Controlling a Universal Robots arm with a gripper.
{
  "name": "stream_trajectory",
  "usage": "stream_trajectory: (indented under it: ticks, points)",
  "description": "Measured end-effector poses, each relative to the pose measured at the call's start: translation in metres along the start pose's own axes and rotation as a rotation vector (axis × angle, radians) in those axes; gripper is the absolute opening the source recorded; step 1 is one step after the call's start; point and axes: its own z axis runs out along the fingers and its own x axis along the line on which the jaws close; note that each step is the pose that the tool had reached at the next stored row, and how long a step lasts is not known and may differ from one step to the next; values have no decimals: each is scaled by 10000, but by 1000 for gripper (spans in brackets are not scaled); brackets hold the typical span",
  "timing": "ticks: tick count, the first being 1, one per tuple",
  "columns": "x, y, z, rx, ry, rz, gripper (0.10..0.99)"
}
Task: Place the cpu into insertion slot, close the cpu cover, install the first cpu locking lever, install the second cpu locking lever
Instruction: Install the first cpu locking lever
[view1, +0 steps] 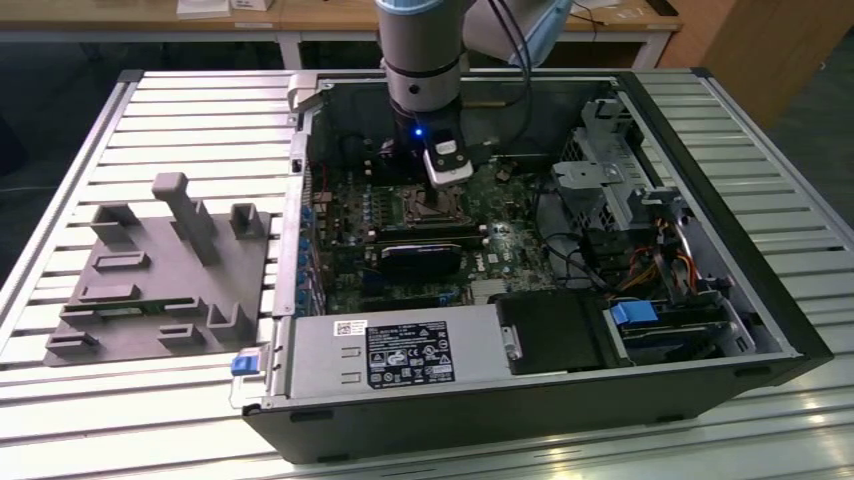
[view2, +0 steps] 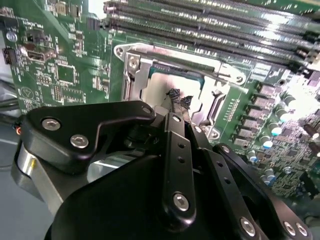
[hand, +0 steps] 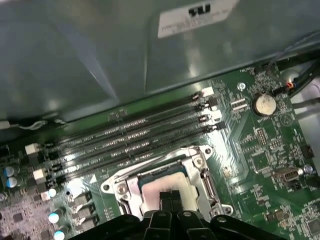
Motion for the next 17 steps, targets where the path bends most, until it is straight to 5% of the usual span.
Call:
stream_trajectory:
  ticks: [9,17]
  points:
    - [-9,-24,-8,-40,35,-282,102]
    - [-26,-6,-183,-89,53,-304,102]
